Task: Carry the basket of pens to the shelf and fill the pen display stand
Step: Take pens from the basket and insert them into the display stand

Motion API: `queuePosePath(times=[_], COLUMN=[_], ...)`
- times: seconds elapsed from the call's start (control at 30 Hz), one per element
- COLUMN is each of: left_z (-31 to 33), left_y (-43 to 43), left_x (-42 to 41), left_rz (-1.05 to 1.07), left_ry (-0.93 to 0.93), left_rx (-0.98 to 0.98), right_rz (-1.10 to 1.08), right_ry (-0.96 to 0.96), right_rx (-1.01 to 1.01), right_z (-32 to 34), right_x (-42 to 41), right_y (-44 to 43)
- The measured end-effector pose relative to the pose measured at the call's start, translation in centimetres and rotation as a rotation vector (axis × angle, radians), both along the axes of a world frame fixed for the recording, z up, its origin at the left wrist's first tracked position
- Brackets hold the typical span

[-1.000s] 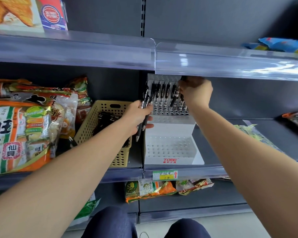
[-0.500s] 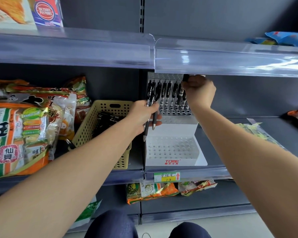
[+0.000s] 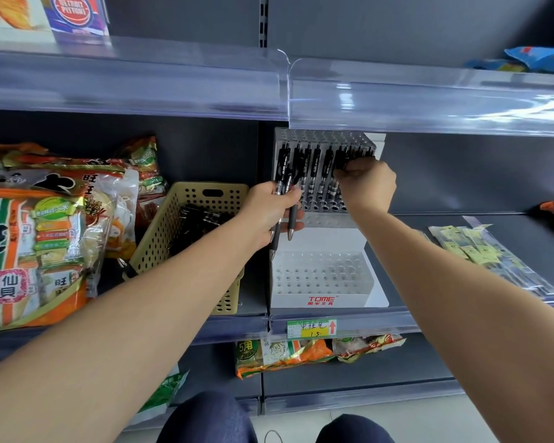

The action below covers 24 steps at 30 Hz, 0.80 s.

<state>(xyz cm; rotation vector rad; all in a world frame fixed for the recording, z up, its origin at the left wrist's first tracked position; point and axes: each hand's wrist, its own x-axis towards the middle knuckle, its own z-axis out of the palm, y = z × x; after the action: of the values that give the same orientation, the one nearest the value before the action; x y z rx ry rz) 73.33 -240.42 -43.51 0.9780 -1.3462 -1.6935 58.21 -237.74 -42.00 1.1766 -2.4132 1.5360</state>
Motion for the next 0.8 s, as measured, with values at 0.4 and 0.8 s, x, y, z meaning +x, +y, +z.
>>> queuePosePath(times=[0.4,0.8], left_z=[-0.3,-0.2], left_y=[0.0,-0.1], left_x=[0.1,0.3], left_rz=[-0.004,0.002], left_ry=[0.019,0.016], left_rx=[0.018,0.020], right_rz=[-0.001,0.011], right_ry=[0.054,0.101], right_rx=[0.089,0.138], right_z=[-0.2,0.0], right_x=[-0.5,-1.1], right_y=[-0.2,-0.4])
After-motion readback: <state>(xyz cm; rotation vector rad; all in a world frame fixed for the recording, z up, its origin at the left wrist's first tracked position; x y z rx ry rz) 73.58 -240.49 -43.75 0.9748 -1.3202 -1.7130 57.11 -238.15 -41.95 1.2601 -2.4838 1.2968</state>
